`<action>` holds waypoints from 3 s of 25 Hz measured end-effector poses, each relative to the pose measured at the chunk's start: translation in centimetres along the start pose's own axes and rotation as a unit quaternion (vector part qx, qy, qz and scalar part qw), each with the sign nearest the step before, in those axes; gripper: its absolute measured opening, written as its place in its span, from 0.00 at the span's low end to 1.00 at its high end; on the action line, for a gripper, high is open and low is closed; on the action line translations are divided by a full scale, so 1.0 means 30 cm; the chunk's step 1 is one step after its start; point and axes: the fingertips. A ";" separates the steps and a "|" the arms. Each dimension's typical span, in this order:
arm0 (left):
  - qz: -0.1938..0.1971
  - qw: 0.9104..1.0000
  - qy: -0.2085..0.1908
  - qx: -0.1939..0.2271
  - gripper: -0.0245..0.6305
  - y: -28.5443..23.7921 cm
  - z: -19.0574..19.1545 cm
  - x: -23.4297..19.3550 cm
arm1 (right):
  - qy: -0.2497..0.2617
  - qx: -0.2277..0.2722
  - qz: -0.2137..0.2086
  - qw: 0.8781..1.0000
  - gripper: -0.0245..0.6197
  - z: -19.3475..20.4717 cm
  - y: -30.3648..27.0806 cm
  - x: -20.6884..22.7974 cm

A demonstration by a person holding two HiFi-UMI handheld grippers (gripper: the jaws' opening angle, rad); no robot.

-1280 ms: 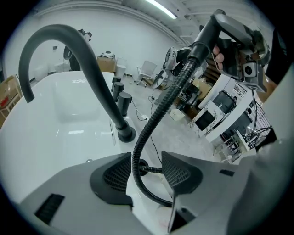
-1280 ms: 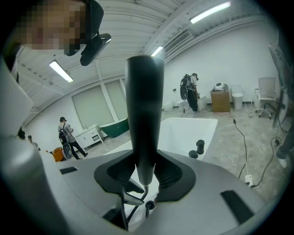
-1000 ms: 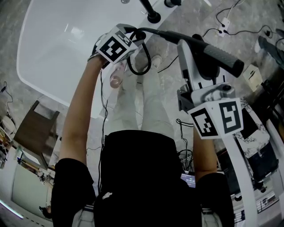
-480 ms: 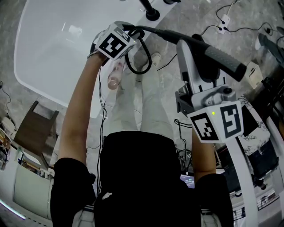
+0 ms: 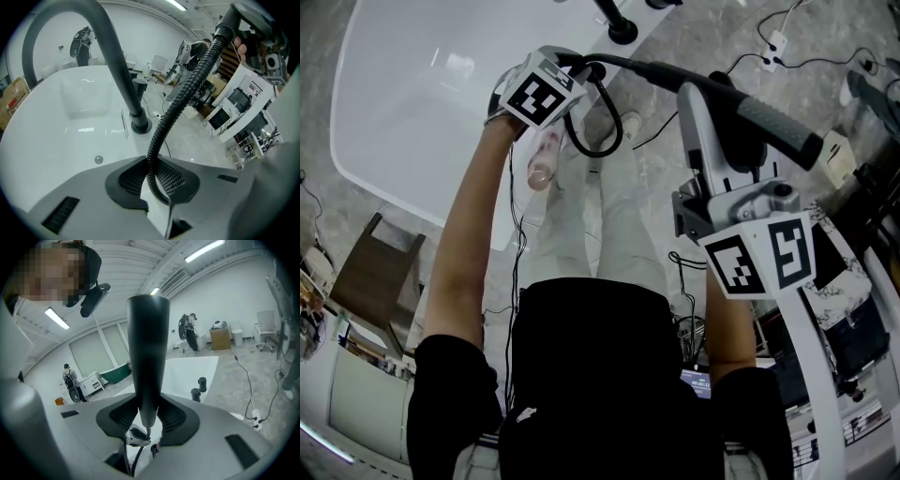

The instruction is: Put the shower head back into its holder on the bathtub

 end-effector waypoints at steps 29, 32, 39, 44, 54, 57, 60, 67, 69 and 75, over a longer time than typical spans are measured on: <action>-0.018 0.999 0.033 0.022 0.15 0.048 0.004 -0.056 | 0.011 0.000 0.020 1.000 0.26 0.060 -0.032 0.035; -0.021 0.999 0.039 0.026 0.15 0.071 -0.008 -0.053 | 0.011 0.000 0.022 1.000 0.26 0.054 -0.024 0.040; -0.033 0.998 0.044 0.038 0.15 0.172 -0.037 -0.004 | 0.015 0.007 0.018 1.000 0.26 0.013 0.044 0.015; -0.048 0.997 0.047 0.048 0.15 0.265 -0.076 0.047 | 0.022 0.019 0.014 0.999 0.26 -0.050 0.116 -0.014; -0.074 0.992 0.048 0.089 0.15 0.451 -0.200 0.132 | 0.051 0.045 0.014 0.998 0.26 -0.214 0.234 -0.055; -0.079 0.990 0.050 0.106 0.15 0.513 -0.236 0.157 | 0.059 0.054 0.014 0.997 0.26 -0.264 0.265 -0.072; -0.087 0.988 0.043 0.119 0.15 0.577 -0.271 0.179 | 0.075 0.065 0.012 0.995 0.26 -0.314 0.292 -0.091; -0.089 0.982 0.045 0.162 0.15 0.724 -0.354 0.238 | 0.089 0.092 0.005 0.992 0.26 -0.432 0.356 -0.129; -0.089 0.981 0.042 0.170 0.15 0.758 -0.374 0.264 | 0.092 0.099 0.004 0.991 0.26 -0.463 0.382 -0.143; -0.091 0.976 0.026 0.194 0.15 0.859 -0.442 0.330 | 0.092 0.131 0.001 0.987 0.26 -0.580 0.462 -0.173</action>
Point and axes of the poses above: the fingertips, and each gripper's own axes: y backward along the fingers, x to its right, z out of its underside, and after that the axes turned 6 degrees about z, right-handed
